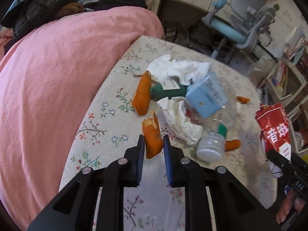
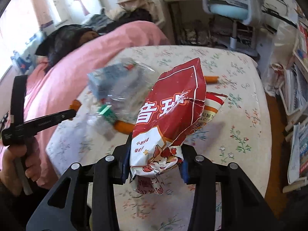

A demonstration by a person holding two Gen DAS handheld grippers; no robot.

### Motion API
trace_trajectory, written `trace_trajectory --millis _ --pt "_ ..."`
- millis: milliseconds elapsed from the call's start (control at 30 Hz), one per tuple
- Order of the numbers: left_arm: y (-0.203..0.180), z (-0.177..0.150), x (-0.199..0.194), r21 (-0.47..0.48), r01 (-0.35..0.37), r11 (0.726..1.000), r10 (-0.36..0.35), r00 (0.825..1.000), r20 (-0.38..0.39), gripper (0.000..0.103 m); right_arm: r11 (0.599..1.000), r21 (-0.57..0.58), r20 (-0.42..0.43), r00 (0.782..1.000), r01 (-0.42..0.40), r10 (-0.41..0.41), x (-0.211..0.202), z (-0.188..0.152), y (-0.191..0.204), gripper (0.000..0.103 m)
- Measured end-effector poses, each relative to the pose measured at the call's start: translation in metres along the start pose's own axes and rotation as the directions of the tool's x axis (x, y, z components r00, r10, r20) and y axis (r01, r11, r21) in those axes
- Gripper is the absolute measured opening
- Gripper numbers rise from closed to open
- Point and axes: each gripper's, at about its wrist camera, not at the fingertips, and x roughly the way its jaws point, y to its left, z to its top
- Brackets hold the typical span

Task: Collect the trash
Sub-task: 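Carry the red snack bag with the right gripper while the left gripper grasps an orange peel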

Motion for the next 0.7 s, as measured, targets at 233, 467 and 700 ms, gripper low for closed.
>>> trace_trajectory --millis 233,467,700 --pt "0.006 -0.009 -0.032 0.0 0.044 0.999 -0.044 0.997 0.071 0.02 0.981 -0.144 -0.051 0.991 -0.13 0.124 -0.015 -0.024 0.043 0.039" --pt "0.002 -0.032 -0.058 0.046 0.025 0.999 -0.03 0.993 0.116 0.02 0.893 -0.329 -0.28 0.935 -0.307 0.218 -0.007 -0.098 0.116 0.039" --pt "-0.002 -0.05 -0.07 0.084 0.021 0.996 -0.031 0.992 0.122 0.02 0.813 -0.402 -0.52 0.836 -0.422 0.176 0.012 -0.172 0.163 0.039"
